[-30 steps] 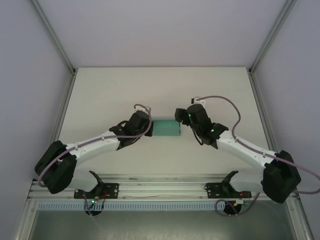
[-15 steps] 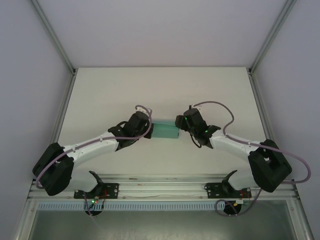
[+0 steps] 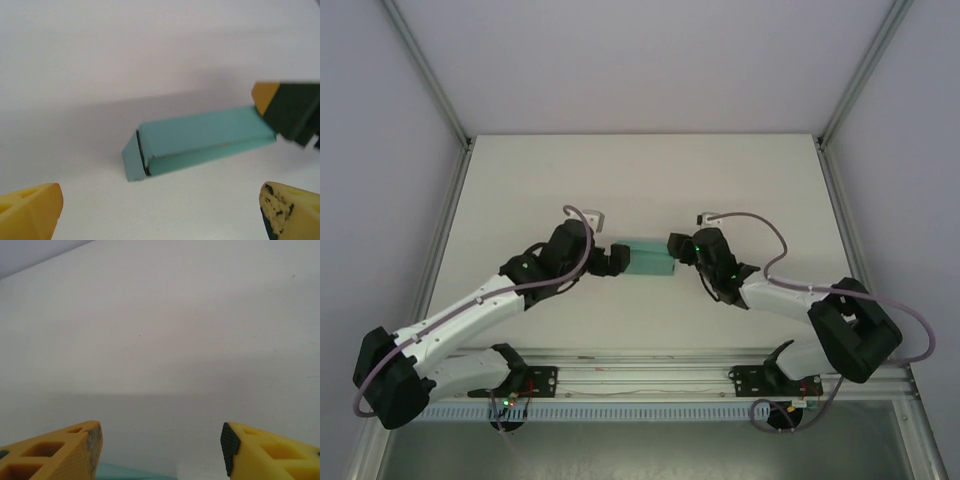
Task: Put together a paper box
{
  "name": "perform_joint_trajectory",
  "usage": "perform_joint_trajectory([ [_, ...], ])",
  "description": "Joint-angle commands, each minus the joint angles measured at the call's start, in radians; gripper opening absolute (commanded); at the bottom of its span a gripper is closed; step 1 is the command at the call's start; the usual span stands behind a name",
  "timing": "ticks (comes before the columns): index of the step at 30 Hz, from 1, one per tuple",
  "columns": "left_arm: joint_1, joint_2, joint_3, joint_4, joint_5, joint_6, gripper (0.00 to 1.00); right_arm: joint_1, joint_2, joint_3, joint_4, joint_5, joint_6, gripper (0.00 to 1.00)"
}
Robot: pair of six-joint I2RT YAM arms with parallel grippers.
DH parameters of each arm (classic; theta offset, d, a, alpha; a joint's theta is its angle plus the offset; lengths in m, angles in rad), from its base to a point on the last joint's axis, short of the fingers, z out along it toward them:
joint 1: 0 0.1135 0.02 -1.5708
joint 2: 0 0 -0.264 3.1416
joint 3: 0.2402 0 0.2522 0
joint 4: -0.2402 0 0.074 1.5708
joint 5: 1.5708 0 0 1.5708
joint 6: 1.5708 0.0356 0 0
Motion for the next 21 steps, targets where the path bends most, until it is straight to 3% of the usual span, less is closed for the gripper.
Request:
perform_joint_trajectory([
  [1,0.055,0.054,0.052,-0.020,0.061,-0.074,1.00,0.022,0.027,-0.052,-0.100,0.042,-0.144,0.64],
  [5,0.130,0.170,0.070,0.023,0.174,-0.087,1.00,0.035,0.044,-0.058,-0.060,0.088,-0.242,0.65],
  [8,0.177,0.242,0.050,0.089,0.298,-0.091,0.94,0.041,0.055,-0.063,-0.037,0.113,-0.304,0.65],
  [12,0.234,0.297,-0.016,0.200,0.432,-0.125,0.84,0.043,0.065,-0.093,0.039,0.108,-0.372,0.65],
  [17,0.264,0.319,-0.118,0.331,0.523,-0.150,0.58,0.043,0.086,-0.101,0.058,0.123,-0.403,0.65],
  [21,0.265,0.326,-0.227,0.489,0.559,-0.145,0.51,0.044,0.120,-0.128,0.114,0.105,-0.424,0.65],
])
